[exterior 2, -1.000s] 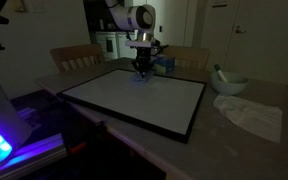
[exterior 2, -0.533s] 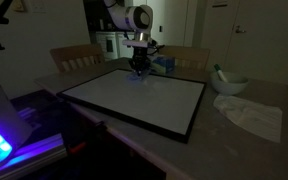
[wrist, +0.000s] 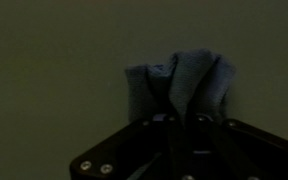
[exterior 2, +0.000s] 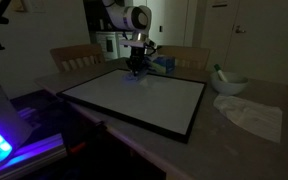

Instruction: Use the cloth to wipe the whiteboard on the table

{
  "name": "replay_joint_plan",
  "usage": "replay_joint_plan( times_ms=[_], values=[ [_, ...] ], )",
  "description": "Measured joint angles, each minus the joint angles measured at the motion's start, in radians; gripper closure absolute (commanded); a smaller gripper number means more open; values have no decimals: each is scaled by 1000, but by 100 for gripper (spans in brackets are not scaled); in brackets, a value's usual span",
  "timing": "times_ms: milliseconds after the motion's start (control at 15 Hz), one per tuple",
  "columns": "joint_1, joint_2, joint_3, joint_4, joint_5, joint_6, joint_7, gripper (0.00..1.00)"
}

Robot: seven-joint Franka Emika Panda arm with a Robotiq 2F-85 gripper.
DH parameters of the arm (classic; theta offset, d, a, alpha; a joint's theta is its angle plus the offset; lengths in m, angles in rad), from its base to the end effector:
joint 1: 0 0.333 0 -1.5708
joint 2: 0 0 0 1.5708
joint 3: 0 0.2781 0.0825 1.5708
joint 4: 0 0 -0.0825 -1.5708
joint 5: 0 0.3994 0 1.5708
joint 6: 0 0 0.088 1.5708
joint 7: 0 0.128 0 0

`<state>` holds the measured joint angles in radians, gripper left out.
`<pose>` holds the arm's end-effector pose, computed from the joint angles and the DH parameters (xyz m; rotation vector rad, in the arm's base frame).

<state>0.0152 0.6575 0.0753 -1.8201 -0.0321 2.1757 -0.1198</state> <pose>0.5903 0.0536 0.0916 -3.0587 -0.3438 0.4642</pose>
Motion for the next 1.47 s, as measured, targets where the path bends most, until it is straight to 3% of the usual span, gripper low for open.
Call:
replay_joint_plan(
  times_ms=[333, 400, 533, 600, 1467],
  values=[
    [0, -24, 0, -44, 11, -22, 21, 98],
    [0, -29, 0, -53, 13, -21, 21, 91],
    [0, -29, 0, -53, 14, -22, 21, 91],
    [0, -29, 0, -53, 14, -22, 21, 98],
    [42, -59, -1, -112, -1, -59, 29, 98]
  ],
)
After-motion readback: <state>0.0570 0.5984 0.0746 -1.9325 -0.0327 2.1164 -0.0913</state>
